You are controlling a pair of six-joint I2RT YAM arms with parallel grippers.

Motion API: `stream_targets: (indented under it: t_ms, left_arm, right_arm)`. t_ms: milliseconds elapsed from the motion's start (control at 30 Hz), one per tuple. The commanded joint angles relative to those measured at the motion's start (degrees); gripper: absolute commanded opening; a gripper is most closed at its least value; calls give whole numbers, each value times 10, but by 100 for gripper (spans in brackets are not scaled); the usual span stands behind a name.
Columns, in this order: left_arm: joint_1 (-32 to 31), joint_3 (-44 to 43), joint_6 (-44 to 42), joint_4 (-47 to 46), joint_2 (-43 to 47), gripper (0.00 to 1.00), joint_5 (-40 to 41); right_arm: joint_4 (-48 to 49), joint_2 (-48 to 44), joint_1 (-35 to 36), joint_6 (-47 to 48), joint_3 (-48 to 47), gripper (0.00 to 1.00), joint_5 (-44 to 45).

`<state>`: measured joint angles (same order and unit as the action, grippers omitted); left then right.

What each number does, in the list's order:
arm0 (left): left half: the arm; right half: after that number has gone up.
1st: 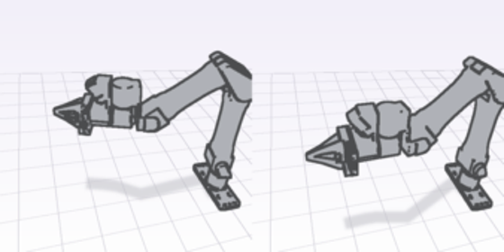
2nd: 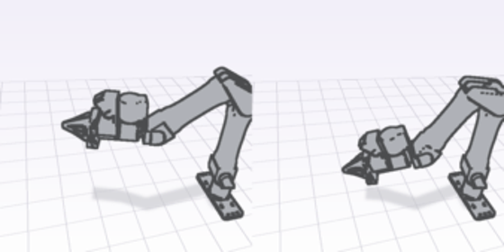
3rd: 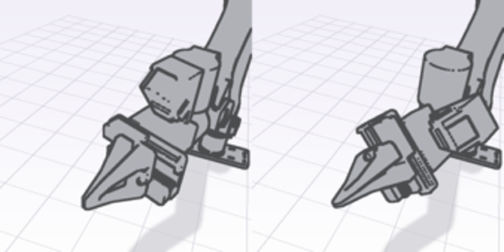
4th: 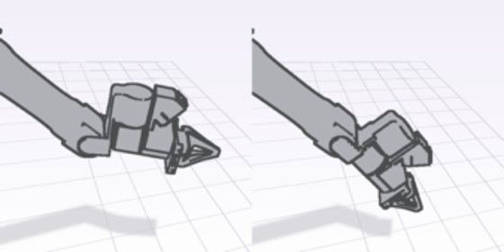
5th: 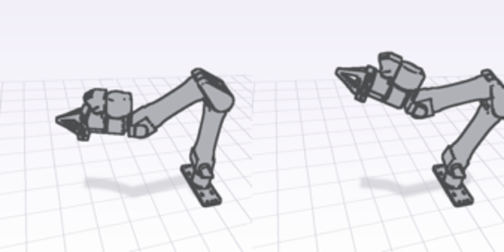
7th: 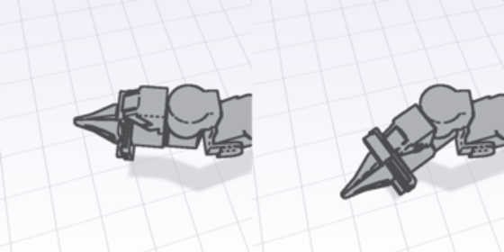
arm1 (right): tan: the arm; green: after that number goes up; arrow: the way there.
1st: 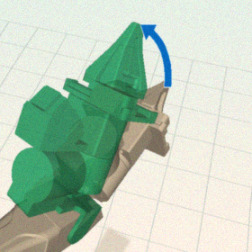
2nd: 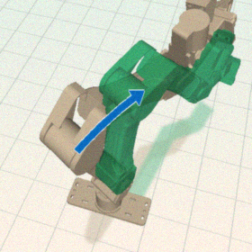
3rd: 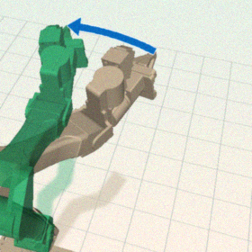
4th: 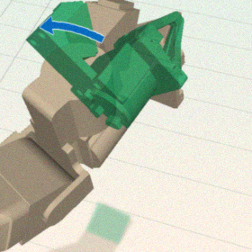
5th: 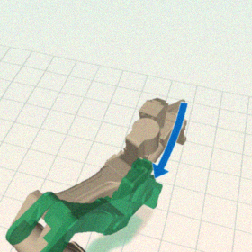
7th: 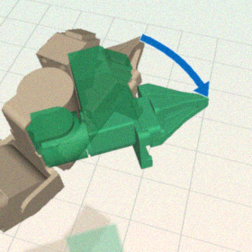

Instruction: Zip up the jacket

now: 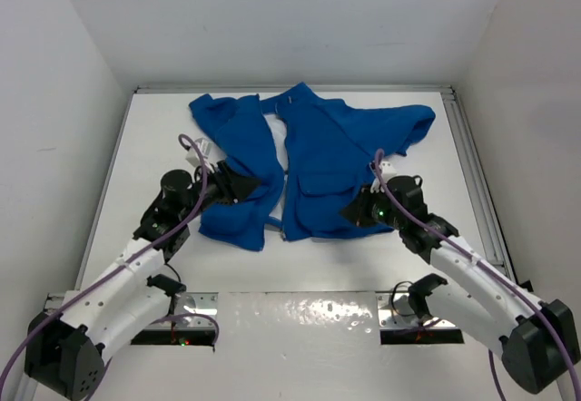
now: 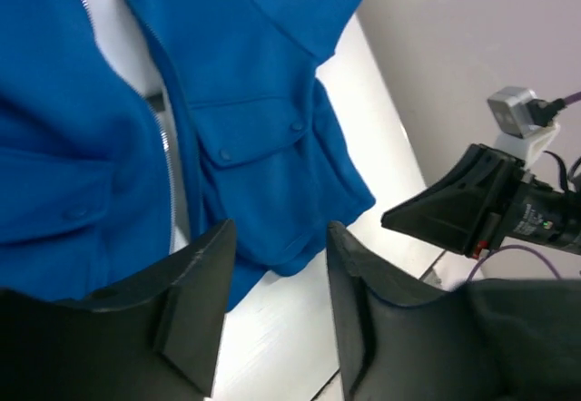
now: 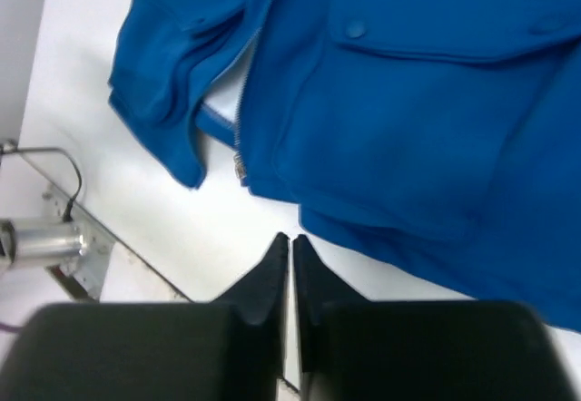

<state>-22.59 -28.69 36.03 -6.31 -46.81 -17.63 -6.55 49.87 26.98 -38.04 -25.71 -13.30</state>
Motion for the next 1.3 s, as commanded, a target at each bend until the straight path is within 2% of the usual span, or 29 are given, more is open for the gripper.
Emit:
stream_targets:
  t_ms: [0, 33, 67, 100, 133, 167, 233, 267, 300, 333, 467, 533, 600, 633, 667, 733, 833, 867, 967, 1133, 1200, 1267]
  left_arm:
    - [-8, 7, -26, 40, 43, 40, 22]
    - [-8, 7, -32, 78, 50, 34, 29]
    - [-11, 11, -34, 88, 59, 20, 49]
    - [-15, 34, -32, 83, 92, 18, 55]
    - [-19, 44, -28, 73, 107, 15, 80]
    - [-30, 48, -20, 74, 116, 9, 100]
    - [-39, 28, -24, 104, 117, 1, 135]
    - [-53, 20, -31, 113, 113, 0, 164]
    - [-62, 11, -32, 122, 102, 0, 174]
    - [-73, 8, -32, 136, 97, 0, 218]
    - [-151, -17, -33, 192, 81, 0, 338]
    - [-177, -24, -34, 204, 82, 0, 379]
    - [-235, -28, -20, 212, 59, 0, 439]
    - [-269, -30, -20, 233, 43, 0, 475]
    - [-347, -31, 38, 246, 15, 0, 566]
    - [-402, -38, 93, 282, -6, 0, 667]
    - [-410, -51, 98, 287, 1, 0, 674]
    - [-410, -47, 94, 283, 26, 3, 673]
    - [-409, 8, 92, 244, 79, 10, 666]
    - [-407, 49, 106, 254, 133, 14, 666]
    - [-390, 79, 84, 221, 147, 13, 638]
    - [-340, 85, 60, 195, 150, 12, 557]
  right_arm:
    - [17, -7, 30, 13, -14, 0, -23]
    - [27, -7, 59, 11, -8, 0, -11]
    - [60, -5, 82, 0, 6, 0, -1]
    - [88, 13, 107, -10, 14, 0, 12]
    - [108, 31, 174, -22, 23, 0, 49]
    - [133, 56, 215, -24, 19, 0, 76]
    - [138, 151, 292, -21, 1, 0, 141]
    - [139, 180, 349, -14, -22, 0, 196]
    - [142, 224, 366, -14, -30, 0, 211]
    - [147, 237, 388, -21, -34, 0, 217]
    - [234, 252, 395, -45, 2, 0, 225]
    - [240, 265, 395, -51, 1, 2, 243]
    - [254, 292, 395, -59, -4, 15, 249]
    - [258, 303, 395, -63, -7, 31, 259]
    - [275, 323, 395, -74, -9, 37, 266]
    - [303, 338, 394, -85, -7, 47, 271]
    - [363, 373, 388, -110, -10, 48, 273]
    - [386, 385, 386, -114, -21, 48, 255]
    - [432, 436, 379, -124, -45, 47, 232]
    - [519, 514, 358, -161, -61, 47, 201]
    - [529, 535, 355, -165, -72, 47, 188]
    - [539, 552, 355, -172, -79, 47, 200]
